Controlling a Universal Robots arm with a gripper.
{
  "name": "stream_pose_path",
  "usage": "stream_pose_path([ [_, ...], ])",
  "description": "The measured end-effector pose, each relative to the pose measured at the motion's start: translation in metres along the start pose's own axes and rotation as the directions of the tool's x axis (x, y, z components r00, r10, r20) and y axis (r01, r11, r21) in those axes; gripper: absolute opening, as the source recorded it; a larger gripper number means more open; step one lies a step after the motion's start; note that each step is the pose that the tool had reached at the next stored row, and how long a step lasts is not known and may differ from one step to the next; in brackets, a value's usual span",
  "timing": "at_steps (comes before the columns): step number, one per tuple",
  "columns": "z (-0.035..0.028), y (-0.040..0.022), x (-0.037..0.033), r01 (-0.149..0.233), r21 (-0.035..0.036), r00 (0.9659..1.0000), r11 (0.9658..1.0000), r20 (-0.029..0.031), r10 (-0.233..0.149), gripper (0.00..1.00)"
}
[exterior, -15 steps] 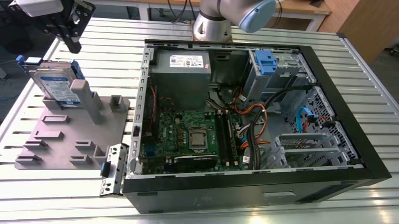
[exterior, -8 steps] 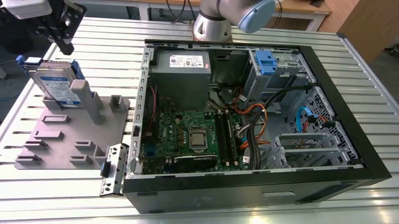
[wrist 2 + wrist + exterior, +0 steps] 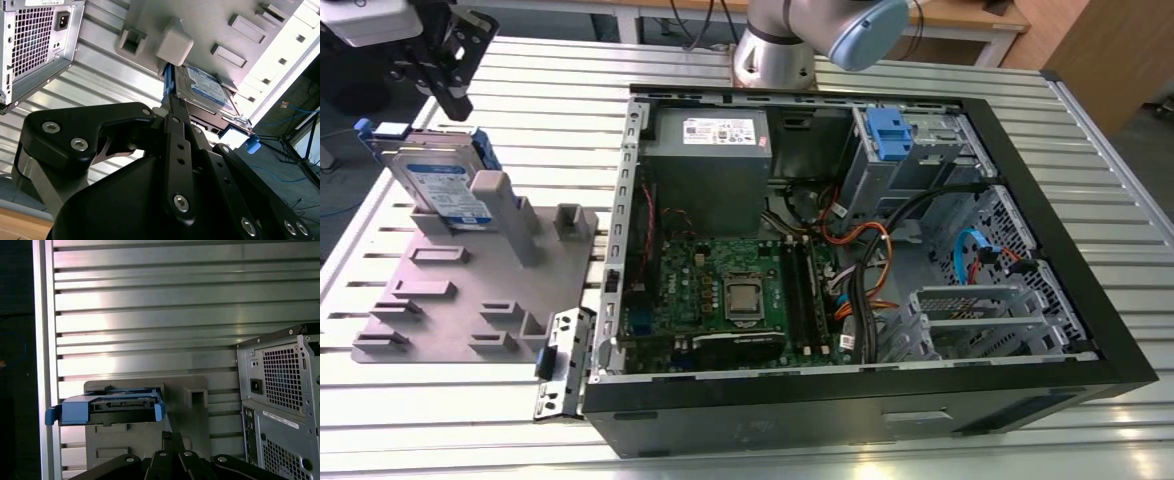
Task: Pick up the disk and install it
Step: 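Reach for the disk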
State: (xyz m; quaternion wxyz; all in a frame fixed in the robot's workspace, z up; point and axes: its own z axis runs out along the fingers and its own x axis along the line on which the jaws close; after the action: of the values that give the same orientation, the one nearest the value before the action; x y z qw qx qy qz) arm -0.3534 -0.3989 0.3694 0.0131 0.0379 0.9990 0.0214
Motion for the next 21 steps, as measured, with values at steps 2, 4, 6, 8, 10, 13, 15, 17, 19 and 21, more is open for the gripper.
stream_pose_path([
  [2, 0.0, 0.0, 0.0, 0.0, 0.0, 1.0, 1.0, 0.0, 0.0, 0.11],
  [4, 0.0, 0.0, 0.0, 0.0, 0.0, 1.0, 1.0, 0.0, 0.0, 0.11],
  [6, 0.0001, 0.0, 0.0001, 0.0, 0.0, 1.0, 1.0, 0.0, 0.0, 0.11],
  [8, 0.0001, 0.0, 0.0001, 0.0, 0.0, 1.0, 1.0, 0.0, 0.0, 0.11],
  [10, 0.0004, -0.0001, 0.0008, 0.0, -0.0002, 1.0, 1.0, 0.0002, 0.0, 0.11],
  [13, 0.001, -0.0004, 0.0042, 0.0, 0.0, 1.0, 1.0, 0.0, 0.0, 0.11],
  [15, 0.002, -0.0008, 0.0086, 0.0, 0.0, 1.0, 1.0, 0.0, 0.0, 0.11],
  [17, 0.0032, -0.0011, 0.0133, 0.0, 0.0, 1.0, 1.0, 0.0001, 0.0, 0.11],
  [19, 0.0048, -0.0014, 0.018, 0.0, 0.0, 1.0, 1.0, 0.0, 0.0, 0.11],
  [21, 0.0067, -0.0014, 0.0226, 0.0, 0.0, 1.0, 1.0, 0.0, 0.0, 0.11],
])
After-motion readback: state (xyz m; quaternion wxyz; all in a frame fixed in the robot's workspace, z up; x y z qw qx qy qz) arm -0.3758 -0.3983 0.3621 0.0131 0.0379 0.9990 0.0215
